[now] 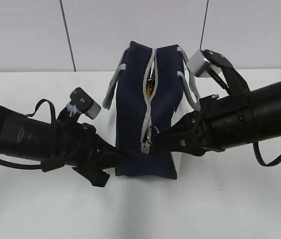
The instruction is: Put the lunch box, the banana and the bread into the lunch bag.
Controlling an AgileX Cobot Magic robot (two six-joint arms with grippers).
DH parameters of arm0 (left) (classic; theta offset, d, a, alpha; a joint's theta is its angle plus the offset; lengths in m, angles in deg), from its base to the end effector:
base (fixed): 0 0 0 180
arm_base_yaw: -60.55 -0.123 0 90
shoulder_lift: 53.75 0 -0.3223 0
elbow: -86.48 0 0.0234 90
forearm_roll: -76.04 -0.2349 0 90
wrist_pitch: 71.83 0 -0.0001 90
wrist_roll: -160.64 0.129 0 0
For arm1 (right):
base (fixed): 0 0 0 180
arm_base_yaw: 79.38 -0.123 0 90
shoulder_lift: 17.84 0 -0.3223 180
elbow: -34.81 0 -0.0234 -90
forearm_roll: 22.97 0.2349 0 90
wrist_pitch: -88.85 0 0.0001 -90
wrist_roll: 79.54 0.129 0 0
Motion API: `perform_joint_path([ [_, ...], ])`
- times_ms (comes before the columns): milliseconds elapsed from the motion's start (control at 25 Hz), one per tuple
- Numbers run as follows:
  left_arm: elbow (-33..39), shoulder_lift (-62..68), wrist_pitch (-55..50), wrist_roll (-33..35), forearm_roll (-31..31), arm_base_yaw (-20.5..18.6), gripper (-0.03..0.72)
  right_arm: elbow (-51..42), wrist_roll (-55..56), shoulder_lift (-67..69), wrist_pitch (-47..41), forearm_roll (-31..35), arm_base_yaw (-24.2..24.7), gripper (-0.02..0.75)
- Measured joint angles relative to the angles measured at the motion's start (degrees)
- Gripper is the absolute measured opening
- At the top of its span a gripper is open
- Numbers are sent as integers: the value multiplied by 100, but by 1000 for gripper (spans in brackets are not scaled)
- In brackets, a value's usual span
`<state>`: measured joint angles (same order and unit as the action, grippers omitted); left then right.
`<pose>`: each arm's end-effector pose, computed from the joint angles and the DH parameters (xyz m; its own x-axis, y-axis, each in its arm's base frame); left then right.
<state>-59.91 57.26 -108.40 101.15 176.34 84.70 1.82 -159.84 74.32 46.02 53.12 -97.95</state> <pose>0.2809 -0.2089 0.1694 -0.4240 0.4609 -0.7796 0.8664 0.4571 -0.2009 0.2410 0.1708 0.2573 -0.5899 -0.3216 -0.7407 -0.7613 0.5272 0.3774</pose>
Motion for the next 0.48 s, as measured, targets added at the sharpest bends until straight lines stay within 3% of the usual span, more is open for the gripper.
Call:
perform_joint_path([
  [480, -5, 18, -181, 0, 0, 0, 13, 114, 190, -191, -23, 161, 0, -16],
])
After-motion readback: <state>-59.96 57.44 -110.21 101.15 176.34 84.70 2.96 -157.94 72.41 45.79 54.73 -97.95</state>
